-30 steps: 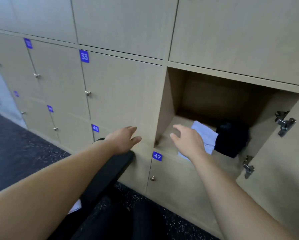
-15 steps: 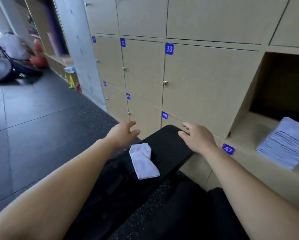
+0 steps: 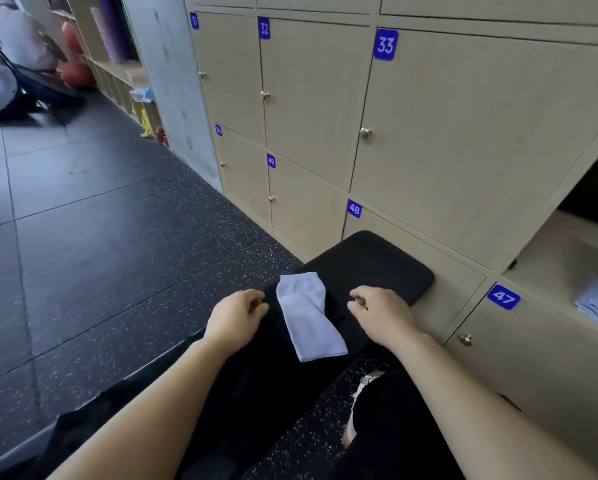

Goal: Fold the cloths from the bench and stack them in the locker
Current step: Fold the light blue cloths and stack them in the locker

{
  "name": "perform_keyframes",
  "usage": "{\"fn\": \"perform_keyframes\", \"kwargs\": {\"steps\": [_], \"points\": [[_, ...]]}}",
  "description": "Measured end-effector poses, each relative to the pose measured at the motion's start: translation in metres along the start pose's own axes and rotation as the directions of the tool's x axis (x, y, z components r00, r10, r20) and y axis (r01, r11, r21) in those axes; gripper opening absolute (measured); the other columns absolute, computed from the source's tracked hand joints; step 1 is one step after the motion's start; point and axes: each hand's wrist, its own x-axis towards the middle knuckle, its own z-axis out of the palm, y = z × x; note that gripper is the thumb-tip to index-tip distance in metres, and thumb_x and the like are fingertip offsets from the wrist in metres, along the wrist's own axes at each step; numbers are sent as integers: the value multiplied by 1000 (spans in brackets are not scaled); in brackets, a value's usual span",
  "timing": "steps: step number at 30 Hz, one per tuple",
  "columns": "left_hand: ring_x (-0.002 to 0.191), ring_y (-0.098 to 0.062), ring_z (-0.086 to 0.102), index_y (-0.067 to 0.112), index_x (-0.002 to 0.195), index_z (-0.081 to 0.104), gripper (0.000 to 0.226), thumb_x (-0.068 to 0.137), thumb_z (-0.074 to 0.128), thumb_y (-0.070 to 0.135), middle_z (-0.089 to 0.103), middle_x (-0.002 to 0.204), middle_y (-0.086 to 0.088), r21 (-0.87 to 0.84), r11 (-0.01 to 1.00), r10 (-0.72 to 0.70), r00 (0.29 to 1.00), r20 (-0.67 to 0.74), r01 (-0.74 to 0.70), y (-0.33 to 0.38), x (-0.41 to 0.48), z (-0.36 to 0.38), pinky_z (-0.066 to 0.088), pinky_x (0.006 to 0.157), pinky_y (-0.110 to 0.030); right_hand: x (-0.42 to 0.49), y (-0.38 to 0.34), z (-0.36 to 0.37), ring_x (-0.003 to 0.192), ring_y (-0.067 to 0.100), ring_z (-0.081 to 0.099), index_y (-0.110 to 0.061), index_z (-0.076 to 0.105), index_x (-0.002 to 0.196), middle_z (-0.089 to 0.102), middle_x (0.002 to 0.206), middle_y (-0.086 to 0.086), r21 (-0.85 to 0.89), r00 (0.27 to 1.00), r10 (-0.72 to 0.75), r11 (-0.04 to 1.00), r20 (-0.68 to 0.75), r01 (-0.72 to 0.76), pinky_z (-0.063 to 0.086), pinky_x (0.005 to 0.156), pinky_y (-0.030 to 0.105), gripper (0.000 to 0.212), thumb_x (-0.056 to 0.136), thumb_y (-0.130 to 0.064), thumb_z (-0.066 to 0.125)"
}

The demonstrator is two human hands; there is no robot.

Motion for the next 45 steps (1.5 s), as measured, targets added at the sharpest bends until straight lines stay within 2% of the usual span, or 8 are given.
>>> {"fn": "perform_keyframes", "kwargs": {"steps": [5, 11, 14, 19, 27, 31, 35, 45], "points": [[101, -16, 62, 23, 110, 69, 20, 93, 61, 30, 69, 109, 6, -46, 999, -18, 1000, 3, 18, -9, 17, 34, 45, 87, -27, 21, 0, 37, 87, 21, 63, -19, 68, 101, 70, 91, -2, 83, 996, 80, 993, 42, -83, 51, 73, 33, 23, 95, -23, 46], [92, -13, 63, 30, 97, 69, 14, 92, 59, 39, 69, 95, 12, -84, 994, -66, 998, -22, 64, -11, 33, 68, 48, 87, -35, 50, 6, 72, 94, 25, 64, -10, 67, 99, 71, 97, 4, 181, 988, 137, 973, 66, -147, 54, 80, 40, 22, 92, -22, 51], [94, -13, 62, 33, 97, 68, 17, 93, 55, 44, 69, 95, 12, -66, 992, -114, 992, -49, 111, -12, 42, 76, 45, 92, -35, 64, 6, 82, 83, 26, 62, -9, 66, 89, 69, 84, 4, 211, 982, 163, 961, 100, -181, 51, 70, 37, 21, 90, -23, 51], [100, -11, 59, 34, 98, 68, 25, 95, 49, 49, 66, 98, 13, 1, 987, -158, 987, -34, 158, -14, 53, 82, 34, 87, -32, 83, 3, 98, 54, 16, 33, -17, 35, 58, 39, 57, -3, 281, 939, 255, 907, 231, -315, 25, 49, 29, 33, 87, -24, 50], [106, -13, 58, 33, 103, 68, 26, 97, 45, 45, 65, 104, 13, 30, 980, -197, 980, -18, 197, -15, 57, 86, 34, 90, -33, 94, 1, 109, 78, 23, 56, -14, 57, 73, 61, 79, -3, 373, 936, 246, 868, 252, -328, 45, 65, 33, 33, 84, -45, 57], [110, -14, 56, 33, 103, 68, 28, 98, 42, 44, 65, 106, 11, 54, 975, -216, 976, 15, 215, -13, 57, 85, 31, 88, -33, 95, -1, 106, 85, 19, 64, -23, 65, 80, 68, 85, -6, 465, 931, 257, 811, 259, -354, 52, 77, 34, 8, 82, -31, 64], [107, -14, 56, 32, 99, 68, 30, 99, 39, 39, 64, 102, 11, 48, 974, -224, 974, 39, 222, -11, 58, 82, 28, 83, -32, 94, -6, 93, 79, 18, 62, -19, 67, 72, 69, 80, -1, 582, 947, 222, 749, 231, -317, 51, 73, 31, 10, 82, -19, 66], [83, -26, 58, 14, 76, 59, 43, 101, 37, 41, 63, 74, 1, -206, 950, -245, 969, -28, 234, 3, 45, 47, 45, 84, -37, 75, -40, 6, 67, 8, 60, -7, 67, 86, 68, 79, 1, 918, 987, -4, 366, 164, -151, 47, 58, 17, 6, 91, -7, 63]]}}
